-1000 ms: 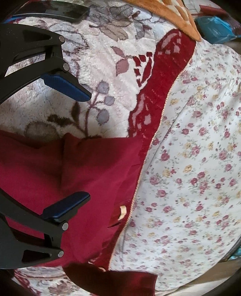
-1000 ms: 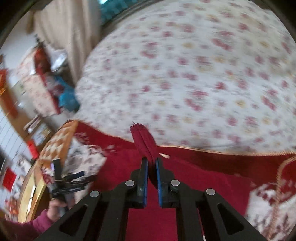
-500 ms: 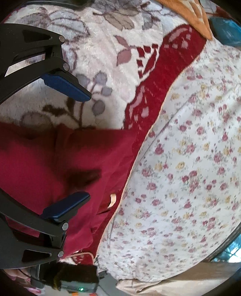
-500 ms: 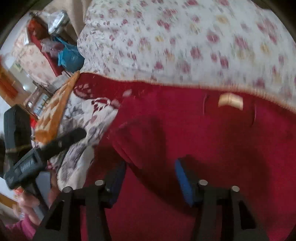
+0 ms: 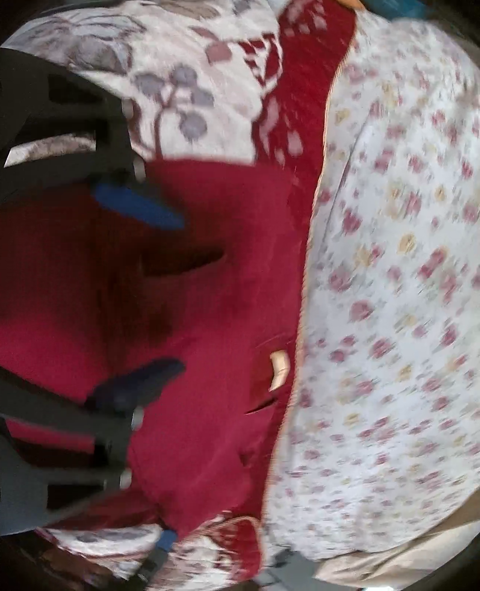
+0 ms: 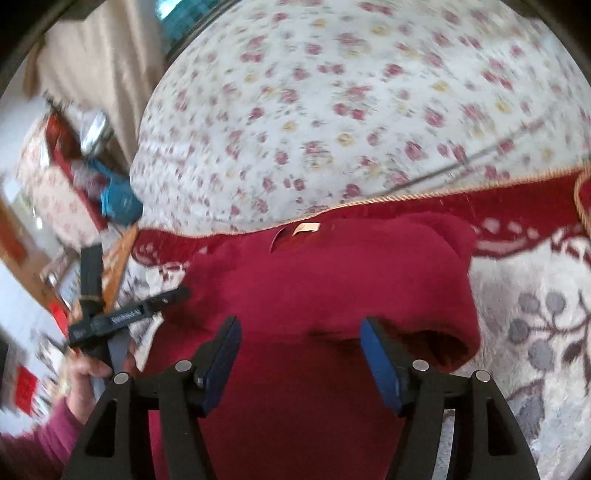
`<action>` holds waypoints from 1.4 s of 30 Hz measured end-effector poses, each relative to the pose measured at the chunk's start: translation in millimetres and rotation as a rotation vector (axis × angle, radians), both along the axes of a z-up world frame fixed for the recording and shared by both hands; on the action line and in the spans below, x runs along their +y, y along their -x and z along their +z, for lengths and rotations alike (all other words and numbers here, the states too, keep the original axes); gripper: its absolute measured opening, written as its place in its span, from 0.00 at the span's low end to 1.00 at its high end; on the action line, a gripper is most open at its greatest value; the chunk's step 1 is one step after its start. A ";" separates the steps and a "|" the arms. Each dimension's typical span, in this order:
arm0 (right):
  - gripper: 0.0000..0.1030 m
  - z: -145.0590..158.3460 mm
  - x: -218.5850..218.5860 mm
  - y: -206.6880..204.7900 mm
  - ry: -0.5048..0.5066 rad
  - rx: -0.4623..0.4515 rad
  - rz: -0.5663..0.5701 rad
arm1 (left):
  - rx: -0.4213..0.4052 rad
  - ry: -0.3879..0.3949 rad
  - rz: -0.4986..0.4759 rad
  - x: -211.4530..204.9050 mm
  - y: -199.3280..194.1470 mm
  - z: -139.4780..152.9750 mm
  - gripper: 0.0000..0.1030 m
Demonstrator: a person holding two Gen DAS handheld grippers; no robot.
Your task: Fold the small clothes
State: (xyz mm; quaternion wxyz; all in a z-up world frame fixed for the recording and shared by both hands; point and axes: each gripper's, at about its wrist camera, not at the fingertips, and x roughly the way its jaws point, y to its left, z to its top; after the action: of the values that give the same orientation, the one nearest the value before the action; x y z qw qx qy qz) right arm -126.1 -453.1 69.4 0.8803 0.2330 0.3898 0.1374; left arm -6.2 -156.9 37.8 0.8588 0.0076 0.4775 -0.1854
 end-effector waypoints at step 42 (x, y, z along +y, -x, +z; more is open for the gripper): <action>0.43 3.6 -25.6 -27.8 0.238 0.109 -0.077 | -0.005 -0.029 0.072 19.9 -3.9 -0.3 0.30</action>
State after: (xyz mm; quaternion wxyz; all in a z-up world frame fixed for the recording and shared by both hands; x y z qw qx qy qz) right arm -98.3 -478.6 73.0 0.8838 0.1489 0.4414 0.0437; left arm -2.3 -137.0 37.5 0.8659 0.0031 0.4781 -0.1474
